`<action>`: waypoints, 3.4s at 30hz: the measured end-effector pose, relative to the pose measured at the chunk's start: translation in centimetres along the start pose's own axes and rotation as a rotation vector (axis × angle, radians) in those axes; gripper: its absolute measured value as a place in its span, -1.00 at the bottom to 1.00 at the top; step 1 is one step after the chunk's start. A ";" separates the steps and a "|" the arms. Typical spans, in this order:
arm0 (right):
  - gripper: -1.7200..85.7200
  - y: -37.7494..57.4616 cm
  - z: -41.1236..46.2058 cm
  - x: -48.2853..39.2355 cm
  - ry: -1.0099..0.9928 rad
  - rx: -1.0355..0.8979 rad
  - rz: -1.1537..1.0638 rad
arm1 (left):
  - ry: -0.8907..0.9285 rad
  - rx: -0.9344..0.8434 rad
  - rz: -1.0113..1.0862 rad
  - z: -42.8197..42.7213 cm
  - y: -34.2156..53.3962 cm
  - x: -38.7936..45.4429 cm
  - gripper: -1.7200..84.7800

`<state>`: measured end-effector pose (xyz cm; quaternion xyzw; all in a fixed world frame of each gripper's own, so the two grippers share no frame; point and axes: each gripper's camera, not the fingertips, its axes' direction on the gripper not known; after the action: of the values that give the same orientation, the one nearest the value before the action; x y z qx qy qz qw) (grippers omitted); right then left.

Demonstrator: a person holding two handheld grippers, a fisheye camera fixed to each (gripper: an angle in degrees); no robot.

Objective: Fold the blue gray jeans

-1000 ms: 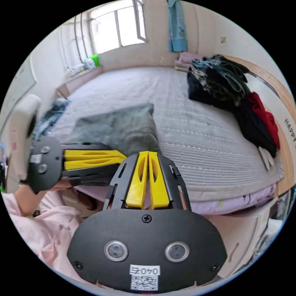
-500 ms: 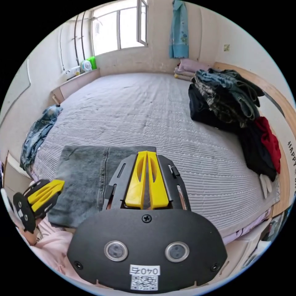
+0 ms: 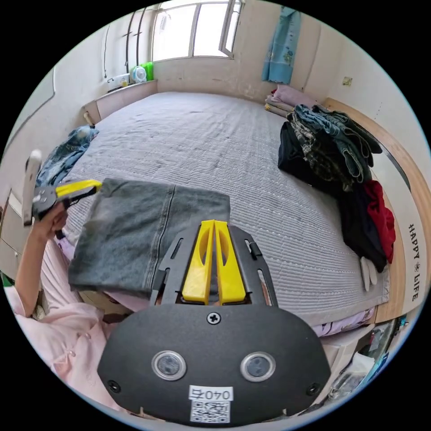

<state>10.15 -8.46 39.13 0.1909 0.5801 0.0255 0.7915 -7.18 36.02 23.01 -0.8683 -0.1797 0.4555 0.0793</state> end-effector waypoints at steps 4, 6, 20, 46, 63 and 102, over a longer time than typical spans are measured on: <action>-0.98 3.1 5.3 -0.5 0.082 -0.217 -0.031 | 0.035 -0.076 0.041 5.9 0.0 -0.9 -0.98; -0.98 3.9 6.8 -0.1 0.065 -0.210 -0.045 | -0.011 -0.113 0.120 5.4 -0.7 -1.0 -0.98; -0.68 2.8 7.0 15.4 -0.447 -0.134 0.164 | 0.588 -0.102 -0.340 3.2 5.2 -18.4 -0.73; -0.81 6.0 7.3 15.6 -0.640 -0.080 0.313 | 0.448 -0.252 -0.136 5.3 -4.9 -20.7 -0.96; -0.98 7.7 -2.9 -4.6 -0.068 -0.061 -0.211 | 0.241 -0.167 0.193 1.0 6.7 -7.7 -0.98; -0.98 9.8 -11.9 -5.2 0.057 -0.130 -0.042 | 0.181 -0.169 0.109 -0.8 13.3 -5.4 -0.98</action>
<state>-0.79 2.51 44.10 0.1262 0.6035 0.0522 0.7856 -6.11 21.68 23.53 -0.9179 -0.1620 0.3623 -0.0032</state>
